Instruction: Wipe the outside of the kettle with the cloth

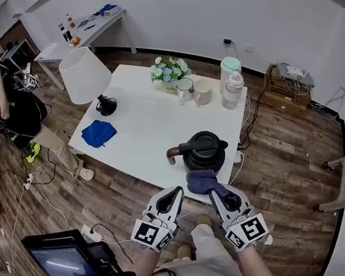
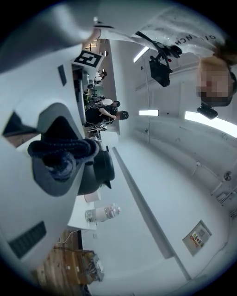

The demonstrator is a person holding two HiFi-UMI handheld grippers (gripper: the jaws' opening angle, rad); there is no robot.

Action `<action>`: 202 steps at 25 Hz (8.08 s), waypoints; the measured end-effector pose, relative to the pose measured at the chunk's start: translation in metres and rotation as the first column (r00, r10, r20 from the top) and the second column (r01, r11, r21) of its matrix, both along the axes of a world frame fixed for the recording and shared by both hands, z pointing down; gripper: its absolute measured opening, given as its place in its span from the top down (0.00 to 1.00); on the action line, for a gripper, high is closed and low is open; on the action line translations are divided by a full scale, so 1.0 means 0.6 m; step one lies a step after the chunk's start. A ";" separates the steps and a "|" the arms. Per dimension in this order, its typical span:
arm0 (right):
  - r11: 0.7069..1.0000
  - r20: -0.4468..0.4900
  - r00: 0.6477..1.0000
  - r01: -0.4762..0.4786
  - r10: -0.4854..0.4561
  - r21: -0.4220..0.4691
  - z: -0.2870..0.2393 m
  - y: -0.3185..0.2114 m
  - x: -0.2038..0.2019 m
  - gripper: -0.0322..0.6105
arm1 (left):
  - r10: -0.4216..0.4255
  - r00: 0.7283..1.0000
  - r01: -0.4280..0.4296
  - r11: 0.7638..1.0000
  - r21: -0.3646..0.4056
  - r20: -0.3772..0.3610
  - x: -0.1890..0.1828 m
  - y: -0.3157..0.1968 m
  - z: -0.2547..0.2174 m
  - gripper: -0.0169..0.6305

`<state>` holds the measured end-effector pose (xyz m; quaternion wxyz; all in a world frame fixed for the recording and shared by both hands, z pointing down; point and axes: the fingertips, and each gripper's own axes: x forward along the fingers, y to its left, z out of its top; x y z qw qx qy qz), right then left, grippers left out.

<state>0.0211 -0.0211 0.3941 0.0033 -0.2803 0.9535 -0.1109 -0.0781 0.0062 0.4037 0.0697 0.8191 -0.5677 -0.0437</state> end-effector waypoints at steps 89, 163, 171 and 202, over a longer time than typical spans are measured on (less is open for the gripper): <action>0.983 -0.068 0.980 -0.184 0.185 0.020 0.084 -0.200 0.108 0.85 | -0.059 0.997 0.062 0.997 -0.054 0.050 -0.020 -0.075 0.046 0.96; 0.802 0.128 0.804 0.592 -0.580 -0.081 0.029 -0.302 -0.058 0.85 | -0.294 0.956 0.294 0.952 -0.081 0.009 -0.124 -0.108 0.050 0.96; 0.725 -0.001 0.751 0.637 -0.660 -0.261 0.139 -0.296 -0.060 0.85 | -0.316 0.949 0.316 0.945 -0.085 0.017 -0.131 -0.118 0.077 0.96; -0.270 -0.309 -0.495 0.788 -0.812 -0.552 -0.016 -0.191 -0.214 0.85 | -0.356 0.933 0.356 0.934 -0.006 -0.049 -0.141 -0.109 0.019 0.96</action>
